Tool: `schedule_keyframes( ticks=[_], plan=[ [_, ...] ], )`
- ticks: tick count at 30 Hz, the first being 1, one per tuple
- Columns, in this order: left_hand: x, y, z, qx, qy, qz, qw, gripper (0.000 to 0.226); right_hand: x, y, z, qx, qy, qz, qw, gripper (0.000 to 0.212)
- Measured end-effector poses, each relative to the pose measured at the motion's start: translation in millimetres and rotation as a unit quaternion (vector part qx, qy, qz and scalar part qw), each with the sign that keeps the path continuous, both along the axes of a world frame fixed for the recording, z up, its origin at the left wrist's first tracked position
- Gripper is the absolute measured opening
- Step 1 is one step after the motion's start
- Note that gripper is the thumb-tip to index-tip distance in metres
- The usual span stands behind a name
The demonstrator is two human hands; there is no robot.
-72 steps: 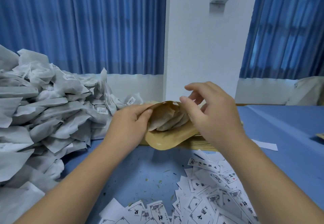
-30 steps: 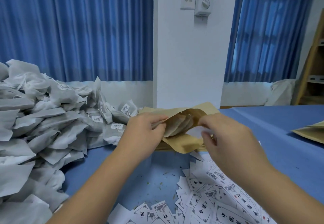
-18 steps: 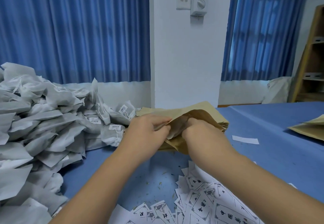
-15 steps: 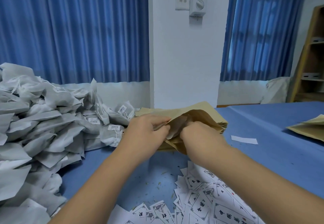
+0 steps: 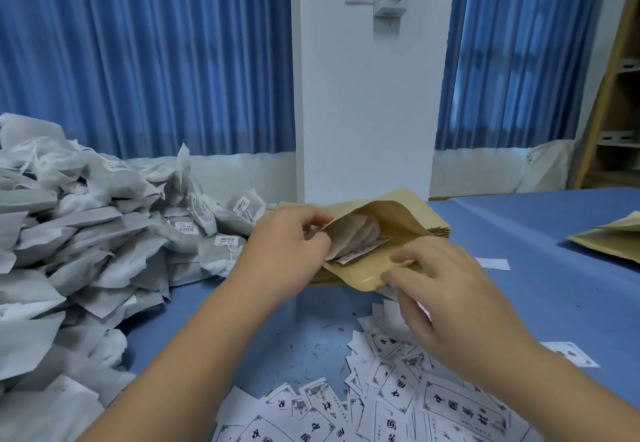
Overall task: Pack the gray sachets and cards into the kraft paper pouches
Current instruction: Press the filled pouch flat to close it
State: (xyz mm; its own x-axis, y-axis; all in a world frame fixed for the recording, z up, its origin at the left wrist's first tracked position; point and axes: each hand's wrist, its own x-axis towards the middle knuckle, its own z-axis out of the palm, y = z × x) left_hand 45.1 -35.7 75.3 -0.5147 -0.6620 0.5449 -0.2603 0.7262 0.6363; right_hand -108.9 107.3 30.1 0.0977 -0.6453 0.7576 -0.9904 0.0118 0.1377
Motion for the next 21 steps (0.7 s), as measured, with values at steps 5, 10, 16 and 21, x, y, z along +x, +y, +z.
schedule_keyframes(
  ticks=[5, 10, 16, 21],
  plan=[
    [3, 3, 6, -0.01, -0.031, 0.041, 0.999, 0.026, -21, 18, -18, -0.015, -0.01, -0.015, 1.0, 0.038],
    [12, 17, 20, -0.04, -0.063, 0.046, 0.996, 0.026, -35, 26, -15, -0.022, -0.057, -0.003, 0.998, 0.049],
    [20, 49, 22, -0.143, -0.16, 0.117, 0.97, 0.019, -26, 27, -12, -0.009, -0.044, 0.042, 0.998, 0.053],
    [37, 74, 13, -0.104, -0.187, 0.139, 0.967, 0.019, -4, 28, -11, -0.014, -0.035, 0.075, 0.996, 0.03]
  ],
)
